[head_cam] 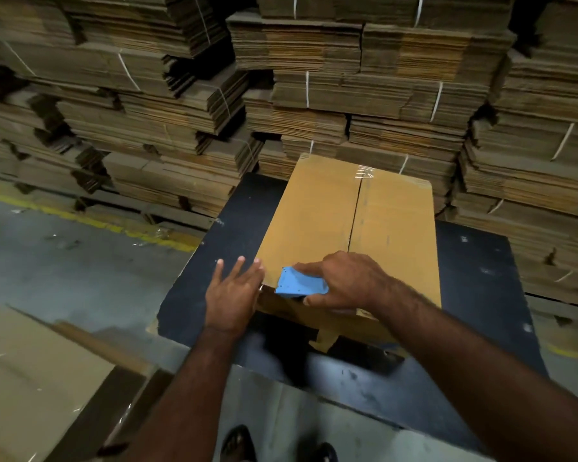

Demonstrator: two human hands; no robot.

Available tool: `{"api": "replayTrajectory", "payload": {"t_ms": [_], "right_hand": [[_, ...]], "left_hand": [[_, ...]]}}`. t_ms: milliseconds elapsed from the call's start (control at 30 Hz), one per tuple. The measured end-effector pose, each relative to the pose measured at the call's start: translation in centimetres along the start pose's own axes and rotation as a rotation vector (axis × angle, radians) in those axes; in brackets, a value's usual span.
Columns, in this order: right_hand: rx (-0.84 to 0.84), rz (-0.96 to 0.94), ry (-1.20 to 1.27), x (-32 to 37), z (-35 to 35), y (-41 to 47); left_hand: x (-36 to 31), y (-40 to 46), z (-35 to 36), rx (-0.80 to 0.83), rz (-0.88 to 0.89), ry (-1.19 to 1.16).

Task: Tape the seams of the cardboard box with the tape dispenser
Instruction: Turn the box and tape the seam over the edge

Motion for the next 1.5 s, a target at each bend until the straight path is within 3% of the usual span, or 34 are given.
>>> {"api": "replayTrajectory", "payload": {"t_ms": [167,333,500,700,867,1133,1267,1500], "right_hand": [[0.039,0.056,0.047,-3.4,-0.2,-3.4],[0.025,0.049,-0.014,-2.4,0.5,-1.3],[0.051,0.082,-0.037,-2.0,0.8,0.7],[0.095,0.077,-0.027,-2.4,0.7,1.6],[0.084,0.082,-0.017,-1.1,0.7,2.6],[0.146,0.112,0.004,1.1,1.2,6.3],[0.121,0.134,0.044,-0.8,0.1,3.3],[0.219,0.191,-0.039,-2.2,0.2,-0.6]], "left_hand": [[-0.1,0.1,-0.2,0.022,-0.044,0.022],[0.7,1.8,0.0,0.032,-0.090,0.067],[0.6,3.7,0.4,0.020,-0.013,0.100],[-3.5,2.0,1.8,-0.045,0.050,-0.131],[-0.8,2.2,2.6,-0.155,0.096,-0.180],[3.2,3.4,2.8,0.031,0.061,-0.251],[3.3,3.4,2.5,0.024,0.089,-0.257],[3.2,3.3,2.2,0.063,0.110,-0.213]]}}
Point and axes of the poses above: each hand's wrist, its own y-axis towards the middle knuckle, its own z-axis out of the palm, x = y × z, the point moved 4 cm from there along y, towards the middle knuckle, and after that the axes turned 14 degrees about -x, right-handed, at the moved point
